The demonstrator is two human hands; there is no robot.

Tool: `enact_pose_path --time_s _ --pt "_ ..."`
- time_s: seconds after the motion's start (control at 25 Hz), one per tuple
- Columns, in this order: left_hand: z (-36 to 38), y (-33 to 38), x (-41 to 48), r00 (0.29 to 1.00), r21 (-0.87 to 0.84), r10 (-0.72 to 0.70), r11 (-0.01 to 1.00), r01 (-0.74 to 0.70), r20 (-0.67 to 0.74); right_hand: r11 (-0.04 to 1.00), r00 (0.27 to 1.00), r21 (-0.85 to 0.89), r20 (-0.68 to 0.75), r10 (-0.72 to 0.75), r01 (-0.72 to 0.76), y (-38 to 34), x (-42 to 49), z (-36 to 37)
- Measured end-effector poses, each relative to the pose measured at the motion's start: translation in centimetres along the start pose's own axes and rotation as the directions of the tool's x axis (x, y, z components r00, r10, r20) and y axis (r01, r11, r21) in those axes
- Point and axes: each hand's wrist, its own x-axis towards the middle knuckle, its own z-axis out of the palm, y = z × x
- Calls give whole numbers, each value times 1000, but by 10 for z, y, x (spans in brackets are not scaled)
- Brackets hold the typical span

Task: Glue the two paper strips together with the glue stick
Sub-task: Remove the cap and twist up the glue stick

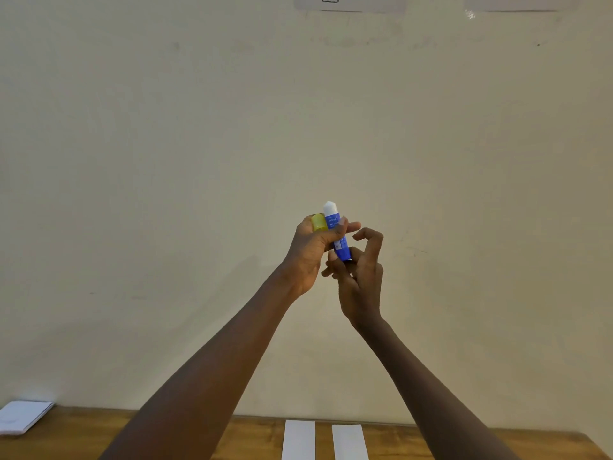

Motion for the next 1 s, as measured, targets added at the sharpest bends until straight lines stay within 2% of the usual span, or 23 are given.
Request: enact_pose_path --time_s 0.16,0.28,0.36,0.48,0.6,0.76,0.92,1.0 --pt "1 4 0 999 -2 34 999 -34 -5 998 992 -51 -126 31 -37 -2 -1 3" --pt "-2 4 -1 998 17 54 998 -54 -23 994 981 -111 -193 -9 -13 -4 3 1" --pt "-4 4 -2 997 3 65 998 -65 -32 992 992 -123 -125 -7 -8 -5 3 1" --pt "-7 5 -2 997 0 65 998 -65 -30 999 998 -8 31 53 -53 -6 1 2" --pt "-8 1 -1 997 34 60 998 -58 -38 992 995 72 11 101 -101 -6 4 -1" --pt "-7 0 -2 998 4 45 999 -45 -47 994 999 -103 -6 37 -38 -5 1 2" --pt "-6 0 -3 995 28 16 1000 -14 -98 994 989 34 113 99 -104 -3 0 1" --pt "-6 -2 -3 996 27 19 999 -17 -83 993 989 43 107 101 -107 -3 -2 2"
